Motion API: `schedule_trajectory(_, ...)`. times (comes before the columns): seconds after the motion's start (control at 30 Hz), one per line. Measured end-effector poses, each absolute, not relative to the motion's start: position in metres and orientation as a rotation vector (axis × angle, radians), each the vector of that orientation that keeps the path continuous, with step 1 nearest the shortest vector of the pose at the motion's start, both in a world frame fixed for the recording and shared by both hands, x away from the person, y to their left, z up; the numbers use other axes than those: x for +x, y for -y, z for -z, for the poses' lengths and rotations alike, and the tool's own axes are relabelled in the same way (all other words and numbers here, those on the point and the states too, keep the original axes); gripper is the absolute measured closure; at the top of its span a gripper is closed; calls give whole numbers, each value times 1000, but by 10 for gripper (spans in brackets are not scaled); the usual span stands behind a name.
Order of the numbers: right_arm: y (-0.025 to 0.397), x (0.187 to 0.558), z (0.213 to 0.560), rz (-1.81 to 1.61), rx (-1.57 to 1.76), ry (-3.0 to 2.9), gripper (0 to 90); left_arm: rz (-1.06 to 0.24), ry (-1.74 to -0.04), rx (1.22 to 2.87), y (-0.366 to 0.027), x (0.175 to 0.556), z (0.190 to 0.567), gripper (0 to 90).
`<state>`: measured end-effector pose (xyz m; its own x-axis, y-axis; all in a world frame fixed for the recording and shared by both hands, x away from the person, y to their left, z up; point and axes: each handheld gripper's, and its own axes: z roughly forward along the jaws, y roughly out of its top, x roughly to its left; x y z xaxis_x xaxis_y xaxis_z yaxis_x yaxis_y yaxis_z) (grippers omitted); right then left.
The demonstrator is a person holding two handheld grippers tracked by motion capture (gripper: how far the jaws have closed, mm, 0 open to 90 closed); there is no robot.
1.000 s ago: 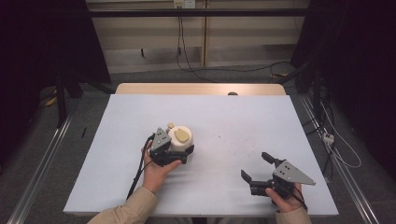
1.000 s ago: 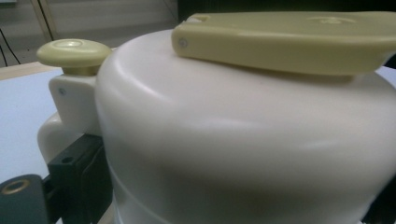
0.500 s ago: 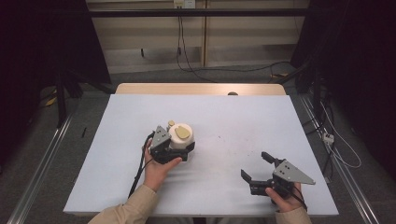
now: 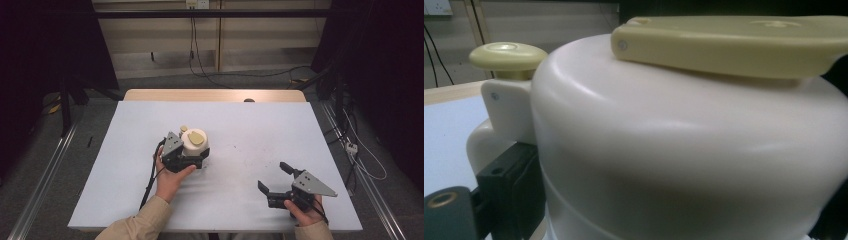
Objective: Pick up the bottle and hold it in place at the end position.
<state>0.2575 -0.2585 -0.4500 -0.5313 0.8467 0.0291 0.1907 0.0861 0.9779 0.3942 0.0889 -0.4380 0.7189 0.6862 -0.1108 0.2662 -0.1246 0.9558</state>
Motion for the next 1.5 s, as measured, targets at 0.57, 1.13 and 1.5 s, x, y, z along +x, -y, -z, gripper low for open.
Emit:
schedule_trajectory(0.57, 255, 261, 450, -1492, 1010, -1812, 22, -439, -773, 1699, -82, 403, 434, 65)
schedule_trajectory(1.13, 255, 261, 450, -1496, 1012, -1808, 22, -464, -779, 1712, -69, 415, 433, 65)
schedule_trajectory(1.5, 254, 262, 449, -1495, 1004, -1814, 23, -473, -804, 1706, -68, 420, 438, 65)
